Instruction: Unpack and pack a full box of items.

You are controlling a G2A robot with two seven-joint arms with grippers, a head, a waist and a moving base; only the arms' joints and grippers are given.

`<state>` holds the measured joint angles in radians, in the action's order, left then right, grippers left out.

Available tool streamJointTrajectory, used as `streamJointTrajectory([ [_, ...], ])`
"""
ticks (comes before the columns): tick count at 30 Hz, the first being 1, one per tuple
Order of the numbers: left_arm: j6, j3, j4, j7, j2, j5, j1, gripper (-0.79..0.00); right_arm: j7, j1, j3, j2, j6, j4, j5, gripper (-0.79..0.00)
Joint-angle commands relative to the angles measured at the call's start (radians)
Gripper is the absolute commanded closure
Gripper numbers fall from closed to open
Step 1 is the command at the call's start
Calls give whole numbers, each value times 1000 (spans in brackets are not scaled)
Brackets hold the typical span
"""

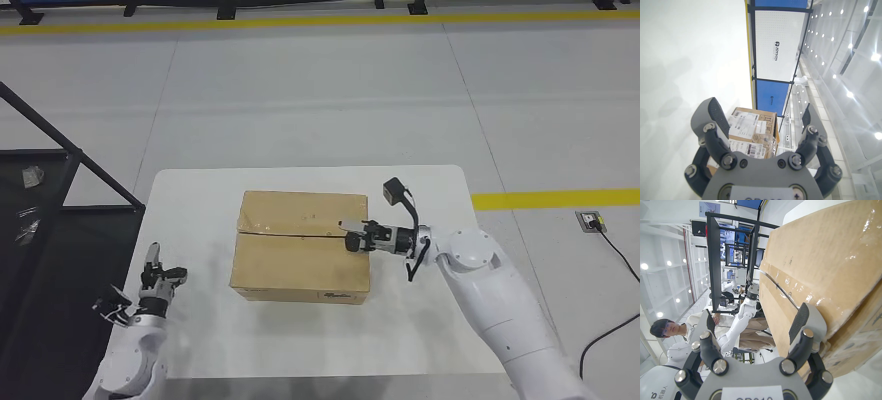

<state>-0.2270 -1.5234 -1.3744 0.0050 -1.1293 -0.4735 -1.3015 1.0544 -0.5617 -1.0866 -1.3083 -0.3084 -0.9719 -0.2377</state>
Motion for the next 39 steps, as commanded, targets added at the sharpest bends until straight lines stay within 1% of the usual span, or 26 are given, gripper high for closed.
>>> streamJointTrajectory([
  [1,-2,4,-8,-11,-2,6,-13,-785,-2,1,2,0,2,-1,3,-785],
  [5,-42,9,-64,-65,-2,56,-56,-785,-11,0,6,1,1,-7,14,-785],
  [8,-44,12,-92,-142,-1,57,-61,-785,-21,-3,7,2,0,-14,21,-785],
  [12,-29,27,-76,-275,-3,5,-20,-785,-33,-7,9,3,4,-29,28,-785],
  [16,-13,46,-14,-396,-6,-58,45,-785,-41,-16,7,6,7,-48,39,-785],
  [18,-12,58,24,-427,-9,-77,78,-785,-43,-22,3,9,11,-57,43,-785],
  [23,-15,97,109,-441,-21,-89,156,-785,-46,-39,-8,16,21,-87,51,-785],
  [29,-21,127,196,-367,-37,-88,239,-785,-53,-59,-13,22,35,-127,65,-785],
  [31,-40,131,212,-339,-42,-89,256,-785,-55,-64,-14,24,40,-138,70,-785],
  [34,-85,121,211,-312,-46,-98,257,-785,-58,-71,-17,27,48,-152,76,-785],
  [39,-177,88,159,-250,-44,-41,217,-785,-63,-80,-21,30,59,-169,81,-785],
])
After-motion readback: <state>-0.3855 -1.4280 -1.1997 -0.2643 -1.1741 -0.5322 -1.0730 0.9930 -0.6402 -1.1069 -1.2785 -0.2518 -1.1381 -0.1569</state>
